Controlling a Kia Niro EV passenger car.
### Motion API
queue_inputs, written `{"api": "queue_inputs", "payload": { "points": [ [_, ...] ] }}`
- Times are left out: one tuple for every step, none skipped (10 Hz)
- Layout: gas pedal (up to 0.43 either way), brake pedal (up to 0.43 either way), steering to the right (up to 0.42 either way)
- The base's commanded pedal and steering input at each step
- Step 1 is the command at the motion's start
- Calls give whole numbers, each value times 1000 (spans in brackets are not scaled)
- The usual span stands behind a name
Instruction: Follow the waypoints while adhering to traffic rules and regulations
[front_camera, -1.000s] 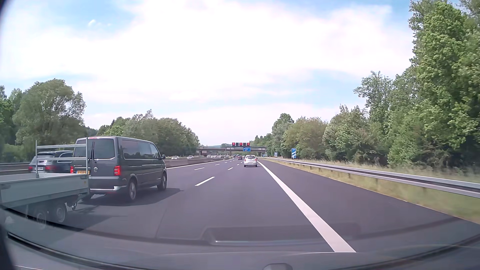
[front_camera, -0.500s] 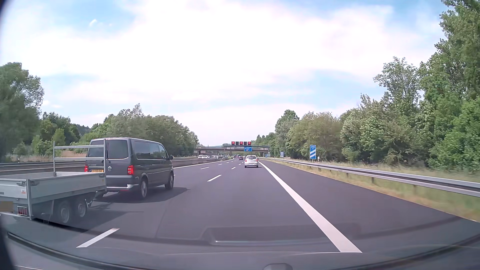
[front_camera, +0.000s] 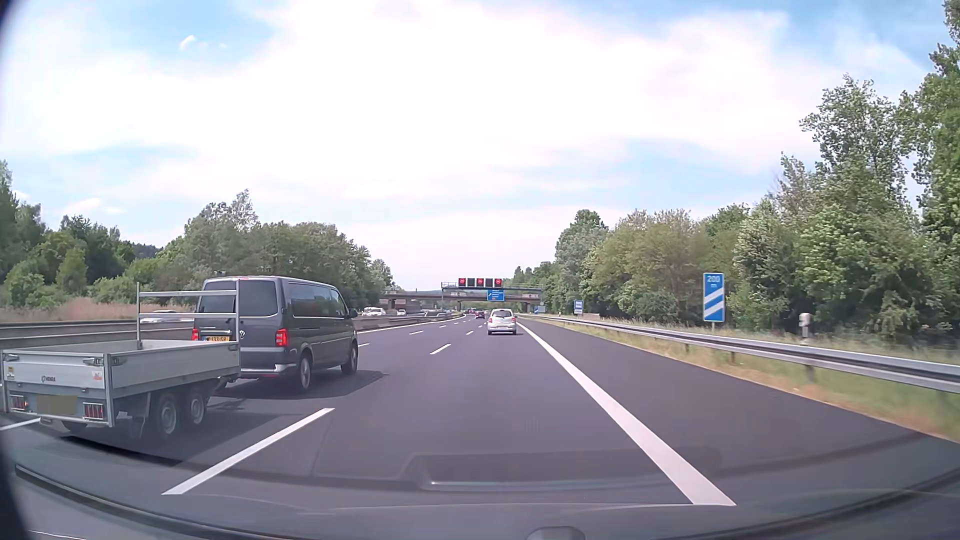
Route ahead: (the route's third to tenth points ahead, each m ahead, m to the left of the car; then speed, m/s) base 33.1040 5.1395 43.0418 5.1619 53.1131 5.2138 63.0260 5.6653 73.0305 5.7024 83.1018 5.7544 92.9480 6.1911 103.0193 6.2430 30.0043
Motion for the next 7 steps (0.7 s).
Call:
{"api": "queue_inputs", "payload": {
  "points": [
    [47,0,1],
    [47,0,0],
    [47,0,-1],
    [47,0,-1],
    [47,0,-1],
    [59,0,0],
    [79,0,0]
  ]
}}
